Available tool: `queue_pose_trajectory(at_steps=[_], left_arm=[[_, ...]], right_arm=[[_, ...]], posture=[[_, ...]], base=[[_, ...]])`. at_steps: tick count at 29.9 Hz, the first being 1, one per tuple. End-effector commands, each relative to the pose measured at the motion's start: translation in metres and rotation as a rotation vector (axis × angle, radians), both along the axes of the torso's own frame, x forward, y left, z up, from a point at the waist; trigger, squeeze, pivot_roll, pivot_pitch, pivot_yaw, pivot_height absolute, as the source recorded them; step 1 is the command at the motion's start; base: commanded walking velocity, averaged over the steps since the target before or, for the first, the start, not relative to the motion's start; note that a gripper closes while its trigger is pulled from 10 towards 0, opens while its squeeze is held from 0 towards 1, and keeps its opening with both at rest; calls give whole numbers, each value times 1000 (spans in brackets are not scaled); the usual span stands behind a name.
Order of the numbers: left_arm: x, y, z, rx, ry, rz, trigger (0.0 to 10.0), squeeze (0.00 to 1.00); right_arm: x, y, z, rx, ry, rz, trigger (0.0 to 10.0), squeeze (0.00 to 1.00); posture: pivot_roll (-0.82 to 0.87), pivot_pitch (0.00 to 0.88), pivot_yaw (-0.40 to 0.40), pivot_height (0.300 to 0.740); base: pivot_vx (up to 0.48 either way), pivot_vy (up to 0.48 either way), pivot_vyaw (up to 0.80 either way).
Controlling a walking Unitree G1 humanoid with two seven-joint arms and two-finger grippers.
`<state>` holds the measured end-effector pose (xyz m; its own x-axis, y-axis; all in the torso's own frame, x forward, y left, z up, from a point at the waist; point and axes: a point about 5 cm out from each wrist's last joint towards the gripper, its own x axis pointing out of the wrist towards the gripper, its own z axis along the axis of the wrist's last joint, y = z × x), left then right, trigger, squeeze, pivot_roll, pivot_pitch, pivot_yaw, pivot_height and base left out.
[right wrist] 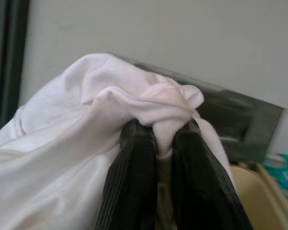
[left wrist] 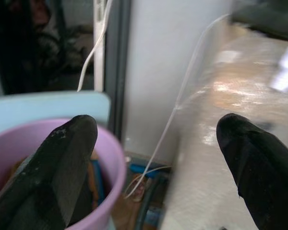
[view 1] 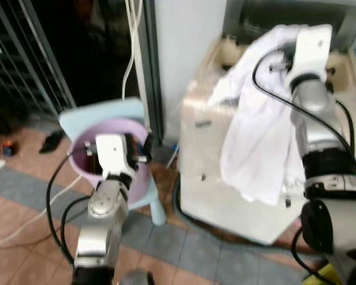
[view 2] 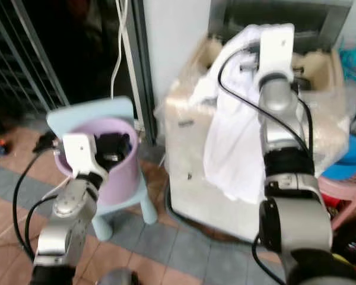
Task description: Clothes washing
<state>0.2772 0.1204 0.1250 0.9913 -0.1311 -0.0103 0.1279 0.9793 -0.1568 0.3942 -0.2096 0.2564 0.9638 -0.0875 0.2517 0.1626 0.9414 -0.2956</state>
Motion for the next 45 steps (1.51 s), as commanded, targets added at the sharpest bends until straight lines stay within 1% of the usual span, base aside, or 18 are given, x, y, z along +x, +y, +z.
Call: queue_pose_trajectory(at_steps=[1, 7, 11, 13, 14, 17, 19, 23, 26, 28, 30, 31, 33, 34, 38, 39, 41, 45], left_arm=[[2, 1, 1, -1, 2, 4, 10000, 0], [2, 0, 2, -1, 3, 3, 10000, 0], [3, -1, 1, -2, 4, -4, 10000, 0], [3, -1, 2, -3, 3, -5, 10000, 0], [3, -1, 2, -3, 3, -5, 10000, 0], [5, -1, 1, -2, 3, -3, 10000, 0], [6, -1, 1, 8, 5, 16, 10000, 0], [6, -1, 2, 4, 1, 40, 10000, 0], [4, -2, 0, 6, 14, 36, 10000, 0], [4, -3, -1, 5, 21, 37, 10000, 0], [4, -3, -1, 5, 21, 37, 10000, 0], [4, -2, -1, 6, 21, 37, 10000, 0], [3, -2, -1, 7, 22, 37, 10000, 0], [3, -1, -1, 9, 24, 35, 10000, 0], [4, -2, -2, 13, 28, 26, 10000, 0], [4, -3, -2, 13, 27, 23, 10000, 0], [4, -4, -2, 12, 27, 21, 10000, 0], [3, -8, -5, 10, 36, 10, 10000, 0]], right_arm=[[3, 14, 20, -35, -68, 68, 10000, 0], [10, 24, 30, -79, -71, 146, 10000, 0], [18, 29, 46, -124, -56, 166, 10000, 0], [19, 32, 78, -167, -133, 152, 10000, 0], [19, 32, 78, -167, -133, 152, 10000, 0], [11, 28, 134, -216, -320, 68, 10000, 0], [-7, 17, 187, -176, -525, -26, 10000, 0], [-17, 12, 206, -173, -617, -56, 10000, 0], [-13, 8, 192, -180, -603, -78, 10000, 0], [-5, 8, 162, -233, -538, -70, 10000, 0], [0, 3, 142, -218, -490, -65, 10000, 0], [3, -4, 119, -203, -434, -72, 10000, 0], [4, -9, 103, -189, -395, -61, 10000, 0], [2, -16, 81, -169, -348, -36, 10000, 1000], [-10, -31, 39, -153, -269, -55, 10000, 1000], [-20, -37, 19, -159, -232, -73, 10000, 1000], [-31, -40, 2, -153, -195, -82, 10000, 1000], [-62, -26, -31, -171, -147, -37, 10000, 1000]], posture=[[-29, 33, 17, 740], [-31, 31, 15, 740], [-29, 24, 13, 740], [-29, 24, 13, 740], [-29, 24, 13, 740], [-28, 17, 9, 740], [-24, 14, 4, 740], [-21, 14, -5, 740], [-18, 16, -8, 740], [-15, 19, -9, 740], [-15, 21, -7, 740], [-15, 21, -7, 740], [-19, 23, -3, 740], [-24, 25, 1, 740], [-38, 26, 6, 740], [-44, 27, 9, 740], [-52, 28, 10, 740], [-70, 28, 12, 740]], base=[[386, 0, 0], [449, 0, 0], [456, 0, 0], [384, 0, 0], [382, 0, 0], [375, 0, 0], [292, 0, 0], [60, 0, 0], [0, 0, 0], [0, 0, 0], [0, 0, 0], [0, 0, 0], [0, 0, 0], [0, 0, 0], [0, 0, 0], [0, 0, 0], [0, 0, 0], [0, 0, 0]])
